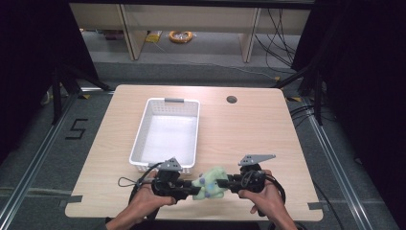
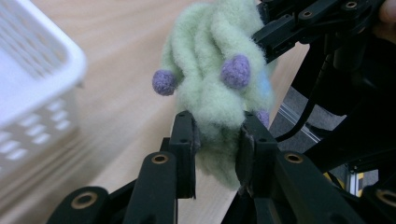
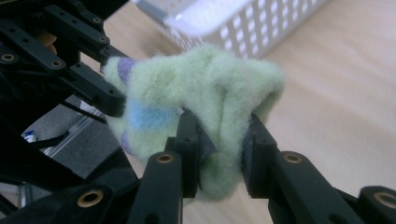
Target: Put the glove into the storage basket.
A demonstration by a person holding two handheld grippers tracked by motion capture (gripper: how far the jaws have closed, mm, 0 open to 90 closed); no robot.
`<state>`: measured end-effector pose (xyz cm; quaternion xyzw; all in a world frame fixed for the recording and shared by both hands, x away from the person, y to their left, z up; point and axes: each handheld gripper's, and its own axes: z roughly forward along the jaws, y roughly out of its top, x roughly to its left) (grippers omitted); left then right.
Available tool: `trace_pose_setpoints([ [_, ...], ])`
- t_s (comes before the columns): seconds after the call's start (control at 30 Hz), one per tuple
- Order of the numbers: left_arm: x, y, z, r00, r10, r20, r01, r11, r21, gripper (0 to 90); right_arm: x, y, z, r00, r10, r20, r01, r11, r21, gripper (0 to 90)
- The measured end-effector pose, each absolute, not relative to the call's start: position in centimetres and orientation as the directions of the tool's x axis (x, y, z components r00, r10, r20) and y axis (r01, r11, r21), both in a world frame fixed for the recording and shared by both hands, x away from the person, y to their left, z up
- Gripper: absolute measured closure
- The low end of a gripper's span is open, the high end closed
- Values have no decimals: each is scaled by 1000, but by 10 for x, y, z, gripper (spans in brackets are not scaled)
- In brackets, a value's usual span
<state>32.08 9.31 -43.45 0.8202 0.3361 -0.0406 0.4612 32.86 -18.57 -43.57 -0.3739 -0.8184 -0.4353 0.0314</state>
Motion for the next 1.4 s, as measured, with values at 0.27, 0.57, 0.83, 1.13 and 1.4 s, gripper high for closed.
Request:
trace_pose_setpoints([
  [0.27,353,129,-398,753,553,-356,585,-316,747,697,362,-151,-395,-754,572,325,582,352,733,726],
  [0.57,398,169,-386,701,610,-370,644,-317,697,695,408,-103,-385,-748,579,323,586,349,731,725],
  [0.83,430,193,-401,637,659,-399,717,-318,620,694,436,-72,-394,-714,598,363,639,346,687,725],
  [1.13,447,197,-418,609,692,-388,752,-347,560,690,453,-55,-416,-679,630,376,685,360,634,725],
  [1.4,449,195,-430,618,706,-346,751,-401,524,684,458,-48,-429,-680,644,352,691,402,601,724],
])
